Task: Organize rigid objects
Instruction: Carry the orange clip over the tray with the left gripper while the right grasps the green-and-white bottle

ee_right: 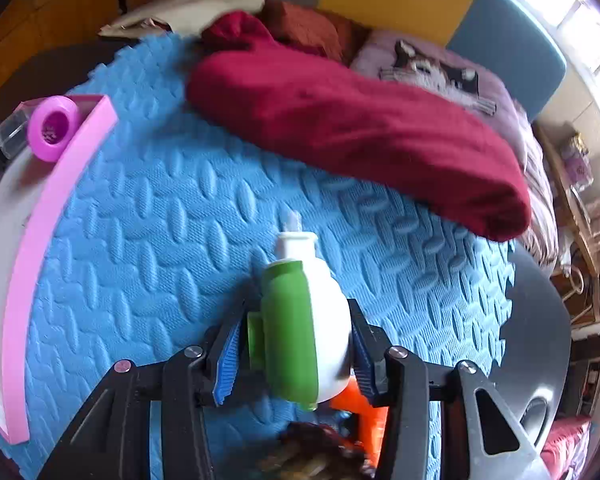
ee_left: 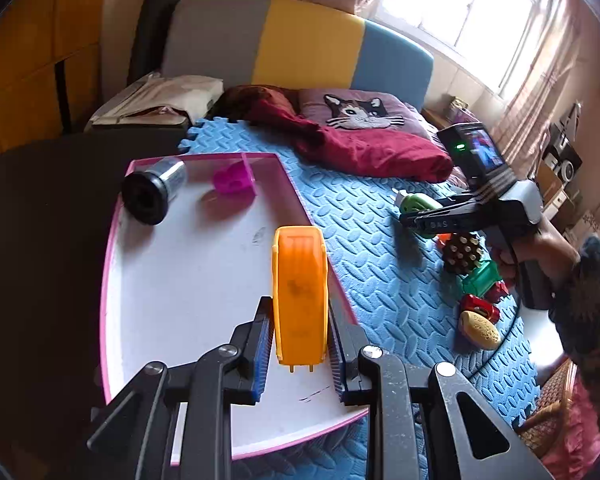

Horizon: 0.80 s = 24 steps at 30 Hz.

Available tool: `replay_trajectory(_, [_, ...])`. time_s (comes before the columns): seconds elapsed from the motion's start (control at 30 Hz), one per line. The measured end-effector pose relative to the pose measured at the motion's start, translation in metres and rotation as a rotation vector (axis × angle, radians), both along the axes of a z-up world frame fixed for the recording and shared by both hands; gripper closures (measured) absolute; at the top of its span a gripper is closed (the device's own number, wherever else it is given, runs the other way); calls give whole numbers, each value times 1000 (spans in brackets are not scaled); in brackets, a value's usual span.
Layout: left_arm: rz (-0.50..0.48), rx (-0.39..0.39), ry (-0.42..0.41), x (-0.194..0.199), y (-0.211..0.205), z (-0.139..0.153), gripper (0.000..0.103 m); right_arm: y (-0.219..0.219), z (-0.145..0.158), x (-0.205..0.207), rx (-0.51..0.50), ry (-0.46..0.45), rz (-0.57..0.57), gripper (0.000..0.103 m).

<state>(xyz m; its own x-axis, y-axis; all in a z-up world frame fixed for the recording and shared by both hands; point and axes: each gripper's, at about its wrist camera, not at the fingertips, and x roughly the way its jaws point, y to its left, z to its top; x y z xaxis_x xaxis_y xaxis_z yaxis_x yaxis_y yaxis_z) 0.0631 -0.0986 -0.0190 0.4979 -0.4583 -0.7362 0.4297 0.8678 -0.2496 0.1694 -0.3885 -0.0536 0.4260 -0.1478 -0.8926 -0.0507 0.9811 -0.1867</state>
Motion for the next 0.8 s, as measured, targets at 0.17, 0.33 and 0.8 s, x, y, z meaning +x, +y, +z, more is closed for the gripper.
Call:
replay_trajectory(0.17, [36, -1, 2, -1, 13, -3, 78, 30, 18, -23, 114, -117, 10, 61])
replay_trajectory(0.33, [59, -1, 10, -6, 26, -6, 78, 41, 16, -60, 358, -161, -12, 61])
replay_trajectory(0.8, [143, 27, -19, -20, 51, -3, 78, 27, -25, -106, 600, -179, -32, 61])
